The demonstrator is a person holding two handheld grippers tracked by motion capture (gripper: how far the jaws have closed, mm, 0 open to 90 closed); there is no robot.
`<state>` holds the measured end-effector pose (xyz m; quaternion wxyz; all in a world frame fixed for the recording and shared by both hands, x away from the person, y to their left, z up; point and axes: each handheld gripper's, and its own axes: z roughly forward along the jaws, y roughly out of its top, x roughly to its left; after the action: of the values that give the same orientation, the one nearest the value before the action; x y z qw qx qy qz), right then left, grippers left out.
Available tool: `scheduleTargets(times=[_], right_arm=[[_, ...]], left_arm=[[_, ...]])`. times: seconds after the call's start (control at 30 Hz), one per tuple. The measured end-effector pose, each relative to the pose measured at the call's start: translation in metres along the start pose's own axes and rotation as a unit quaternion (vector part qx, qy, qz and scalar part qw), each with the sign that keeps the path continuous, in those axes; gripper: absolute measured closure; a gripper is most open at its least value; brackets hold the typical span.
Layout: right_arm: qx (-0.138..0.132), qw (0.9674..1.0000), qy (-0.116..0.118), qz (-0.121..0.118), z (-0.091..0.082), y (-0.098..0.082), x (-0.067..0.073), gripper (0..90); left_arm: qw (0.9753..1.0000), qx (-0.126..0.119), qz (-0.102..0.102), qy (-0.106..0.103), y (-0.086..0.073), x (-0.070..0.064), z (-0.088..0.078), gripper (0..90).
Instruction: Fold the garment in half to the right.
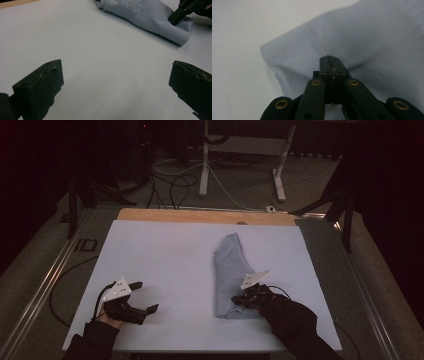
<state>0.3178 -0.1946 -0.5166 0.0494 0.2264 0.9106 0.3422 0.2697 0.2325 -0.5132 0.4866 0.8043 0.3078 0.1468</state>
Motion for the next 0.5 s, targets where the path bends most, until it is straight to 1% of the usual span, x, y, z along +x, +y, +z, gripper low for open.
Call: scheduleTargets(times=[0.07, 0.1, 0.13, 0.17, 0.2, 0.23, 0.3, 0.33, 0.37, 0.4, 0.5], right_arm=[[0.003, 1.0, -0.002, -0.001, 0.0, -0.002, 0.001, 90.0], [0.009, 0.9999, -0.004, -0.003, 0.0, -0.006, 0.007, 90.0], [0.005, 1.0, -0.002, 0.004, -0.001, -0.008, 0.008, 90.0], [0.005, 1.0, -0.002, -0.002, -0.001, -0.01, 0.009, 90.0], [0.005, 1.0, 0.0, 0.006, -0.002, -0.011, 0.011, 90.0], [0.005, 1.0, 0.0, 0.006, -0.002, -0.011, 0.011, 90.0], [0.007, 1.0, 0.0, -0.002, -0.006, -0.015, 0.016, 90.0], [0.009, 1.0, 0.001, 0.004, -0.007, -0.016, 0.018, 90.0], [0.009, 1.0, 0.001, 0.004, -0.007, -0.016, 0.018, 90.0], [0.009, 0.9998, -0.001, -0.018, -0.008, -0.019, 0.018, 90.0], [0.008, 0.9998, 0.001, -0.018, -0.01, -0.02, 0.02, 90.0]], left_arm=[[1.0, 0.0, 0.001, 0.0, 0.0, -0.001, 0.0, 0.6], [1.0, 0.001, 0.003, -0.001, 0.0, -0.001, 0.0, 0.6], [1.0, 0.001, 0.002, -0.001, 0.0, -0.001, 0.0, 0.6], [1.0, 0.0, 0.0, -0.001, 0.0, -0.001, 0.0, 0.6], [1.0, -0.001, 0.001, -0.001, 0.0, -0.001, 0.0, 0.6], [1.0, -0.001, 0.001, -0.001, 0.0, -0.001, 0.0, 0.6], [1.0, -0.002, 0.001, 0.0, 0.001, -0.001, 0.0, 0.6], [1.0, -0.002, 0.001, 0.0, 0.001, -0.001, -0.001, 0.6], [1.0, -0.002, 0.001, 0.0, 0.001, -0.001, -0.001, 0.6], [1.0, -0.002, 0.002, 0.0, 0.001, 0.0, -0.001, 0.6], [1.0, -0.004, 0.001, 0.001, 0.001, 0.0, -0.001, 0.6]])
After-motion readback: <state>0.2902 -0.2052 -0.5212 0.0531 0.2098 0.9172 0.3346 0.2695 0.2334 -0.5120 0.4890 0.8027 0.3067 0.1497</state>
